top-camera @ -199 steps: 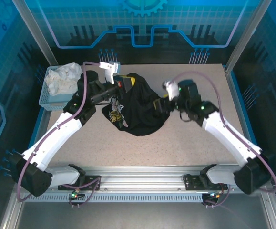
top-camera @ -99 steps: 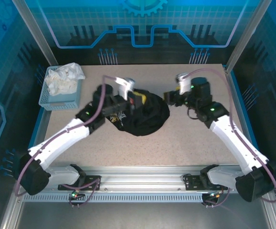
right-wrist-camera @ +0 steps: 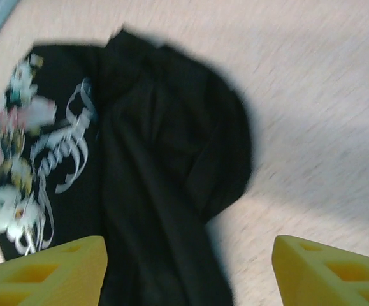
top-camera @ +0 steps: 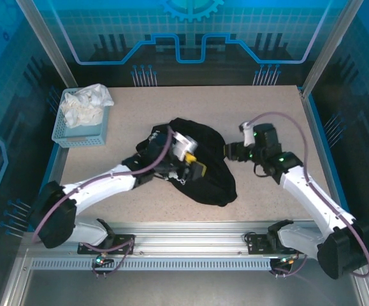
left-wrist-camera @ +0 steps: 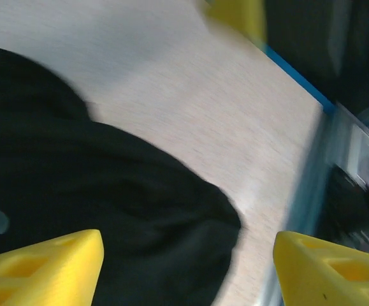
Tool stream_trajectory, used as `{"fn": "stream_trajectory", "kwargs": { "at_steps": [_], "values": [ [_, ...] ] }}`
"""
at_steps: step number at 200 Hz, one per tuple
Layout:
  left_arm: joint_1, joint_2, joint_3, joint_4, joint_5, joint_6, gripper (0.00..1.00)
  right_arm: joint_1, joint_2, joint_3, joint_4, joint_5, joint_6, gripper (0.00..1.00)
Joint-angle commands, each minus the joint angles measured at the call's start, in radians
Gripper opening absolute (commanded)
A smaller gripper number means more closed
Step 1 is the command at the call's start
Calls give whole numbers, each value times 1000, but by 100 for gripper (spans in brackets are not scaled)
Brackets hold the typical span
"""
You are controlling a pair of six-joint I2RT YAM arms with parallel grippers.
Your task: Fold the inside-out t-shirt
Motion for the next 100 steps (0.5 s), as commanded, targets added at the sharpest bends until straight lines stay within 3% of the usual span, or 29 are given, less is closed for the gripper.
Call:
{"fn": "stream_trajectory", "kwargs": {
  "at_steps": [1,25,65,73,100],
  "values": [
    [104,24,19,-88,-126,-142,73,61,56,-68,81,-44,84,70],
    [112,137,130,-218,-218,-124,74,66,172,-73,131,-40,118,70],
    [111,245,196,-224,-246,-108,75,66,390,-10,250,-64,98,65],
    [111,246,187,-219,-251,-107,75,63,438,14,264,-78,89,56],
    [112,214,152,-227,-287,-99,76,55,488,87,250,-148,52,8]
  ]
}}
